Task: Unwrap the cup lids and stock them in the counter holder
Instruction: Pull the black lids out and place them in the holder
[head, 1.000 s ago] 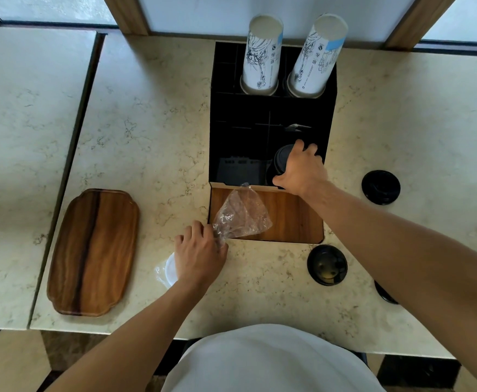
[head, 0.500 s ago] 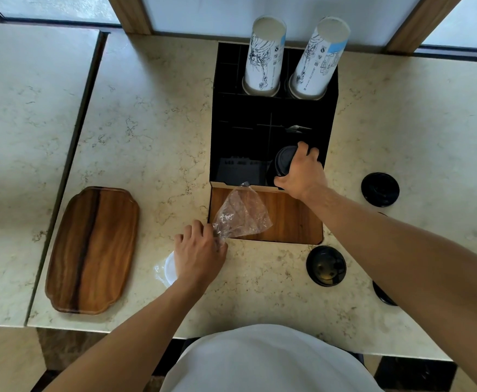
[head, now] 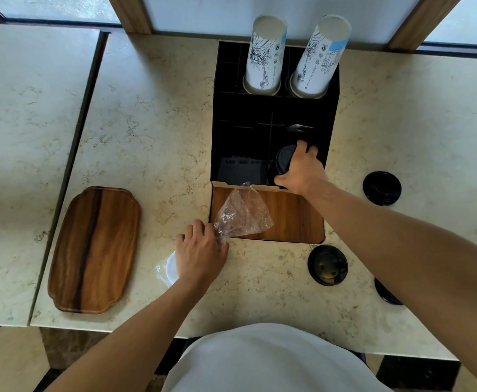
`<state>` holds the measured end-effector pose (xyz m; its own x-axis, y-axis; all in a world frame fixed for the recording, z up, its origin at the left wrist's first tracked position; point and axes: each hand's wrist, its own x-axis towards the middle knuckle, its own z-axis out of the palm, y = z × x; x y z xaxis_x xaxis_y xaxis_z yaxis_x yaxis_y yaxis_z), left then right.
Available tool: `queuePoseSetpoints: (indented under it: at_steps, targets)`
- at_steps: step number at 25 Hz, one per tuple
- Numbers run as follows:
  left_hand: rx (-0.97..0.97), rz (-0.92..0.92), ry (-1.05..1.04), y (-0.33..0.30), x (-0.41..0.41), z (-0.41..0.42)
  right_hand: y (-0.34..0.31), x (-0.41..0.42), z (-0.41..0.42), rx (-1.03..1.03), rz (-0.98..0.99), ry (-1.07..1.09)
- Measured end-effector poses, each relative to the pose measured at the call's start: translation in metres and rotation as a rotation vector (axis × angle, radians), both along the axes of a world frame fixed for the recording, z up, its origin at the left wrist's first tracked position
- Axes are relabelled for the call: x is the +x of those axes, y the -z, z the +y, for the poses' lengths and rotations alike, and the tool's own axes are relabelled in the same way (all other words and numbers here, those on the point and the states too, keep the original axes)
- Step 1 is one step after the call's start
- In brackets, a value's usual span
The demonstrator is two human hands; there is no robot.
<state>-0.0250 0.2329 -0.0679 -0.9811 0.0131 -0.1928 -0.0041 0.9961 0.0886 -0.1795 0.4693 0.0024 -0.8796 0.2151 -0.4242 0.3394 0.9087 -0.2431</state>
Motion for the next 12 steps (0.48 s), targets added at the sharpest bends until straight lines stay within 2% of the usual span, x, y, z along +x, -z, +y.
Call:
queuePoseSetpoints:
  at_steps: [5,12]
  targets:
    - [-0.008,-0.016,0.001,0.001,0.000,0.000,-0.006,0.004,0.002,-0.027,-0.014,0.009]
    - [0.000,-0.023,0.002,-0.002,0.000,0.001,-0.016,0.017,-0.002,-0.004,0.063,0.025]
